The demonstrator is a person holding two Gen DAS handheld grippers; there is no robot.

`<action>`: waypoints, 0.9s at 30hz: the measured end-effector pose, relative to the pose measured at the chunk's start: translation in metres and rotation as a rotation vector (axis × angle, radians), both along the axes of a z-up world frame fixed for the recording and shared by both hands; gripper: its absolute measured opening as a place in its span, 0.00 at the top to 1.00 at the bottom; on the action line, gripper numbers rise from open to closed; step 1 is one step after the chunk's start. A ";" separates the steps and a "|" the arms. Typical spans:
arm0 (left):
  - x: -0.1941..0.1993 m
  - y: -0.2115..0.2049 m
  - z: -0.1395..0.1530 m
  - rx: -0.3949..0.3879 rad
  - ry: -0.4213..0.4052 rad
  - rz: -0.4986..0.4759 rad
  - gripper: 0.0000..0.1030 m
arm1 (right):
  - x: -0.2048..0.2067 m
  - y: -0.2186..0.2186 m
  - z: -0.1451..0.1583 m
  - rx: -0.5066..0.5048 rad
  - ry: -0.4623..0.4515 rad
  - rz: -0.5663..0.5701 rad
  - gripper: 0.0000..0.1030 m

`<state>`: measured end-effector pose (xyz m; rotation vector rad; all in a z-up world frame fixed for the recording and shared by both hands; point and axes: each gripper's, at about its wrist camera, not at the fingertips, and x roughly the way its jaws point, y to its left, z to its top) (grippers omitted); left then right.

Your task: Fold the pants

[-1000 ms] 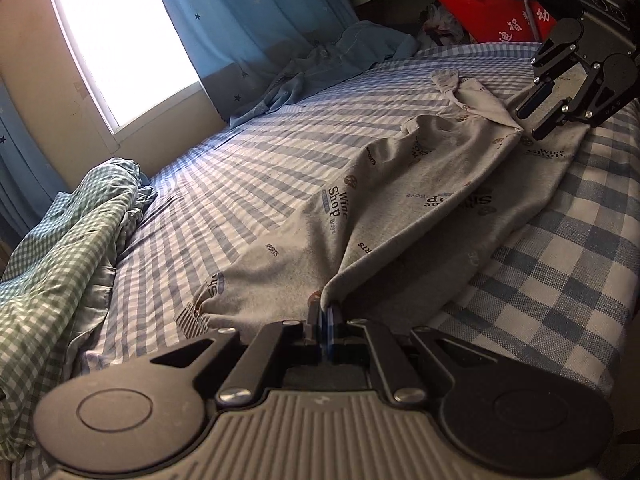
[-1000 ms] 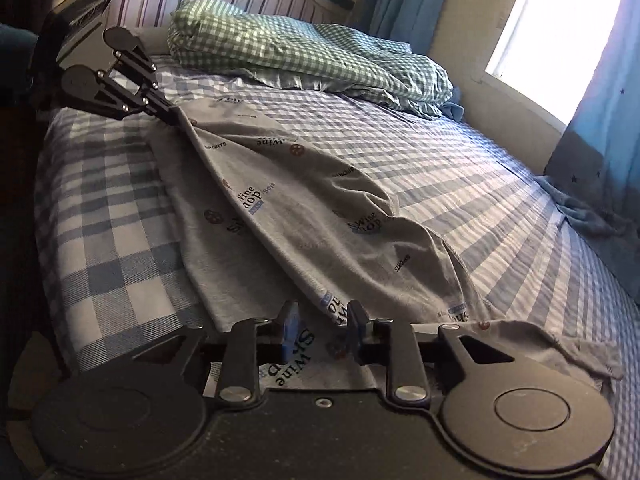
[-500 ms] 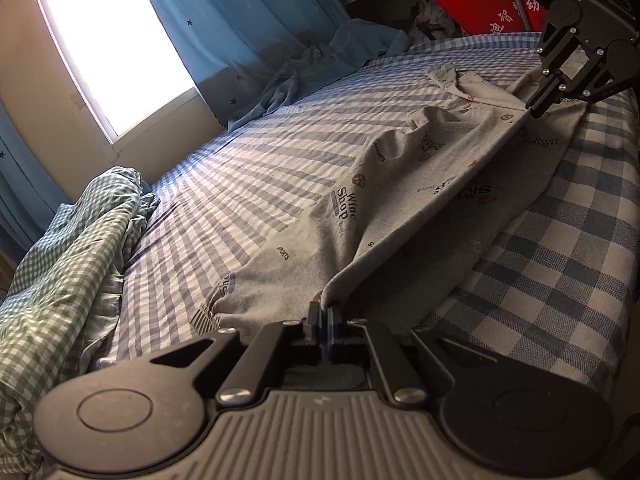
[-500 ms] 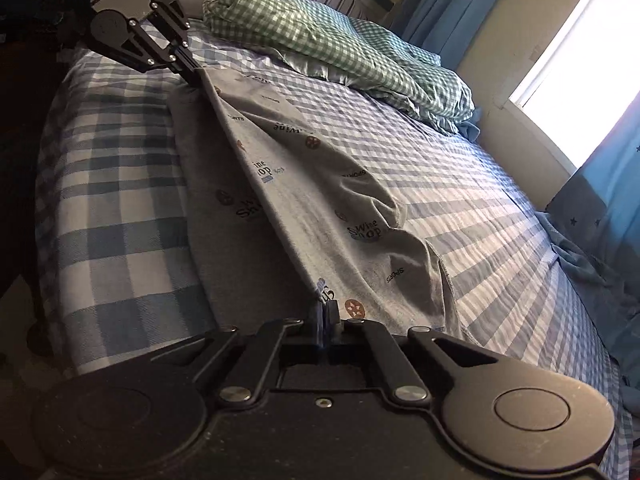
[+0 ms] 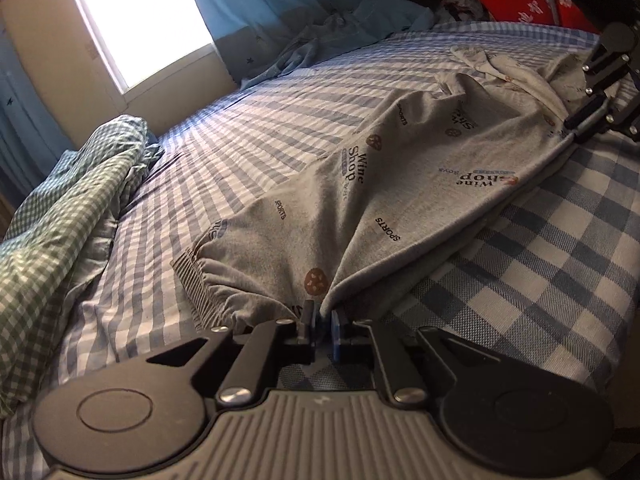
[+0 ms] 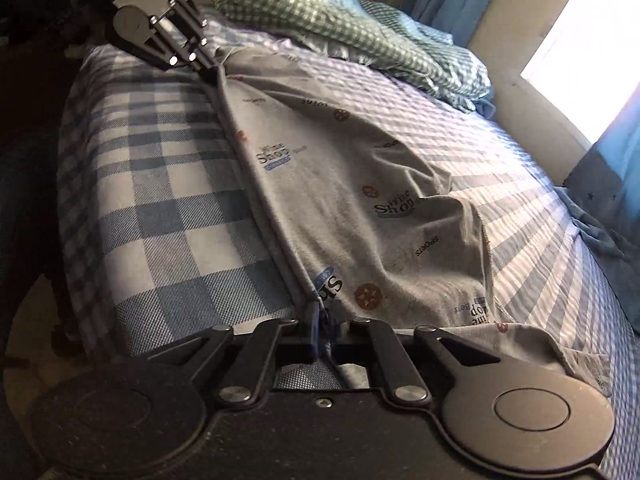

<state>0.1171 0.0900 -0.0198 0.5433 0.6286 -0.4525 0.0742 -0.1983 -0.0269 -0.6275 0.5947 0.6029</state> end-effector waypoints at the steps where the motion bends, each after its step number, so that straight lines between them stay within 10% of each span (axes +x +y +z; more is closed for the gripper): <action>1: -0.001 0.000 0.002 -0.025 0.009 0.031 0.77 | -0.001 -0.005 0.001 0.035 -0.006 -0.026 0.78; 4: -0.006 -0.005 0.010 -0.114 0.023 0.141 0.24 | -0.006 -0.021 0.005 0.143 -0.021 -0.111 0.38; 8: -0.021 -0.031 0.025 -0.270 -0.001 0.236 0.05 | -0.015 -0.057 0.010 0.297 -0.058 -0.259 0.02; 16: -0.012 -0.143 0.045 -0.429 0.025 0.118 0.00 | -0.011 -0.174 0.013 0.651 -0.029 -0.551 0.00; 22: 0.030 -0.227 0.043 -0.588 0.129 -0.031 0.00 | 0.045 -0.276 0.012 1.002 0.165 -0.713 0.00; 27: 0.070 -0.272 0.024 -0.593 0.250 -0.042 0.01 | 0.118 -0.334 0.010 1.063 0.220 -0.781 0.01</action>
